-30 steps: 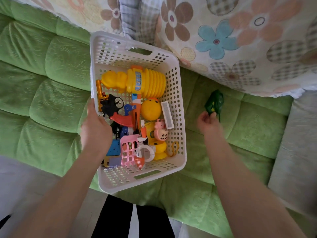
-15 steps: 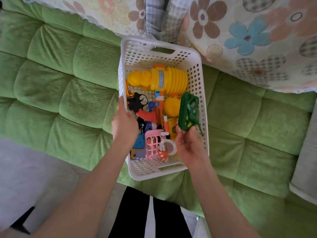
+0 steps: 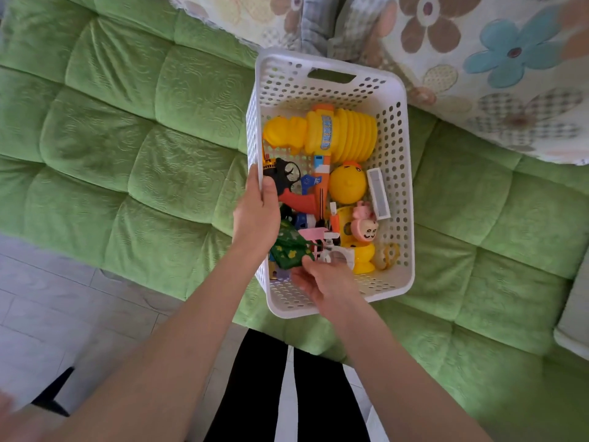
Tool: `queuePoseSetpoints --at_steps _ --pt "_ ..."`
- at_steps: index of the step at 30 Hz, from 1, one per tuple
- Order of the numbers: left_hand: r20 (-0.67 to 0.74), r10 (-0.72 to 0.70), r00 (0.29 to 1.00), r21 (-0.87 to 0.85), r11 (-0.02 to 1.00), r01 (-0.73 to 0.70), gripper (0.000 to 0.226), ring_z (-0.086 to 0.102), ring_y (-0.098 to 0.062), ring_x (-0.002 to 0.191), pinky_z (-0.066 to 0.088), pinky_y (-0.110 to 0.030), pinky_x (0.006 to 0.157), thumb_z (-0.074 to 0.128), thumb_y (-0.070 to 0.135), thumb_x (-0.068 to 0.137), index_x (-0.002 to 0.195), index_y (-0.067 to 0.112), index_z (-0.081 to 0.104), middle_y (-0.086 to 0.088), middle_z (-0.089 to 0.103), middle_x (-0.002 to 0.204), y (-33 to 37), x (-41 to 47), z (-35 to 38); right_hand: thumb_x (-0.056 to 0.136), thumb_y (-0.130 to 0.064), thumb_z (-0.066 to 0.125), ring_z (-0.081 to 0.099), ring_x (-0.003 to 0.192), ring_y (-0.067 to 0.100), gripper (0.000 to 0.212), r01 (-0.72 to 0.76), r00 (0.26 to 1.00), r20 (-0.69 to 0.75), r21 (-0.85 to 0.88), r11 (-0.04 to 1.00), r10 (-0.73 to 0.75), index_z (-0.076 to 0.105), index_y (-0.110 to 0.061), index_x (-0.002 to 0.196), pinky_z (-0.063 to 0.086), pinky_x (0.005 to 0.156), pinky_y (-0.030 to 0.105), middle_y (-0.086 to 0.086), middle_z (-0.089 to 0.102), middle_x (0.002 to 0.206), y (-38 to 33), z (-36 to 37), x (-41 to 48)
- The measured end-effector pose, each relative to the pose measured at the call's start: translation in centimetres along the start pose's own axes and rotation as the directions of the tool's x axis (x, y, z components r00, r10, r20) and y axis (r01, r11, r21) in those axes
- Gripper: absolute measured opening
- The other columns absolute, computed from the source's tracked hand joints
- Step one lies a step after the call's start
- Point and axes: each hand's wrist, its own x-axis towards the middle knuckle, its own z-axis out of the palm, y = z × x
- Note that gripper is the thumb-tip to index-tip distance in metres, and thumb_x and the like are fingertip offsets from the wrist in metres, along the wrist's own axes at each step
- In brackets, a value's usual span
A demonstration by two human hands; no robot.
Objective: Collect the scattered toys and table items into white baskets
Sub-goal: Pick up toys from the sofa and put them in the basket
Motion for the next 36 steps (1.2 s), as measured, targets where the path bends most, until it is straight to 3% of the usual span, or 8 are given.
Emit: queuePoseSetpoints --at_steps 4,7,11,13,19,26,30,36 --pt "0.004 0.022 1.0 -0.034 0.999 -0.022 0.051 0.027 0.039 0.049 0.025 0.008 0.056 0.025 0.031 0.101 0.147 0.014 0.015 0.026 0.038 0.089 -0.5 0.5 -0.2 0.088 0.014 0.046 0.064 0.057 0.027 0.019 -0.095 0.992 0.062 -0.217 0.972 0.111 0.04 -0.003 0.082 0.057 0.055 0.031 0.018 0.064 0.067 -0.8 0.1 -0.4" --pt "0.001 0.001 1.0 -0.011 1.0 -0.001 0.051 0.026 0.039 0.046 0.023 0.012 0.047 0.025 0.032 0.101 0.147 0.015 0.014 0.028 0.022 0.075 -0.9 1.0 -0.3 0.09 0.001 0.051 0.065 0.062 0.025 0.008 0.037 0.993 0.108 -0.679 0.733 0.049 0.057 0.003 0.085 0.059 0.065 0.033 0.02 0.068 0.075 -2.1 -0.6 -0.8" --pt "0.009 -0.006 1.0 -0.02 1.0 0.006 0.051 0.026 0.039 0.047 0.023 0.012 0.049 0.025 0.033 0.101 0.147 0.015 0.014 0.029 0.022 0.075 -1.3 1.2 -0.6 0.093 -0.016 0.047 0.064 0.072 0.025 0.022 0.42 0.809 0.332 -0.904 0.082 -0.485 0.063 -0.006 0.082 0.054 0.073 0.041 0.009 0.066 0.076 -3.7 0.3 0.5" --pt "0.017 -0.002 1.0 -0.033 0.999 0.003 0.051 0.027 0.039 0.048 0.027 0.006 0.057 0.024 0.033 0.101 0.147 0.015 0.015 0.029 0.026 0.077 -1.4 1.3 -0.7 0.094 -0.022 0.049 0.062 0.085 0.028 0.021 0.486 0.718 0.408 -0.874 -0.015 -0.564 0.061 -0.006 0.101 0.05 0.075 0.04 0.011 0.067 0.094 -3.9 1.8 1.7" --pt "0.019 -0.003 1.0 -0.072 0.997 0.004 0.051 0.037 0.025 0.061 0.027 -0.009 0.07 0.025 0.033 0.1 0.147 0.016 0.015 0.002 0.057 0.119 -1.6 1.2 -0.7 0.091 -0.037 0.053 0.061 0.092 0.032 0.037 0.301 0.845 0.358 -0.933 -0.199 -0.398 0.045 -0.004 0.108 0.047 0.067 0.036 0.017 0.06 0.106 -0.5 4.2 4.3" --pt "0.036 0.015 0.999 -0.041 0.999 -0.014 0.051 0.053 -0.003 0.106 0.036 -0.013 0.085 0.034 0.029 0.099 0.147 0.019 0.019 0.005 0.044 0.137 -2.5 1.8 -0.9 0.084 -0.027 0.066 0.058 0.102 0.031 0.047 0.407 0.891 0.372 -0.908 0.099 -0.259 0.042 -0.003 0.116 0.045 0.08 0.035 0.016 0.059 0.11 -0.3 3.5 4.6" --pt "0.045 -0.028 0.999 -0.002 1.0 0.028 0.056 0.037 0.011 0.059 0.029 0.009 0.048 0.037 0.01 0.098 0.148 0.018 0.013 -0.006 0.051 0.126 -2.9 2.3 -1.1 0.084 -0.026 0.067 0.06 0.096 0.033 0.048 0.427 0.888 0.403 -0.902 0.07 -0.222 0.042 -0.002 0.117 0.049 0.08 0.039 0.016 0.061 0.105 -0.8 3.0 4.8" --pt "0.054 -0.049 0.997 -0.032 0.998 0.051 0.056 0.04 0.026 0.054 0.027 0.009 0.052 0.035 0.008 0.098 0.148 0.017 0.013 -0.008 0.044 0.137 -3.5 2.4 -1.3 0.083 -0.02 0.067 0.058 0.108 0.031 0.049 0.44 0.882 0.397 -0.887 0.139 -0.254 0.041 -0.005 0.122 0.047 0.091 0.041 0.015 0.06 0.117 0.5 2.6 5.2"
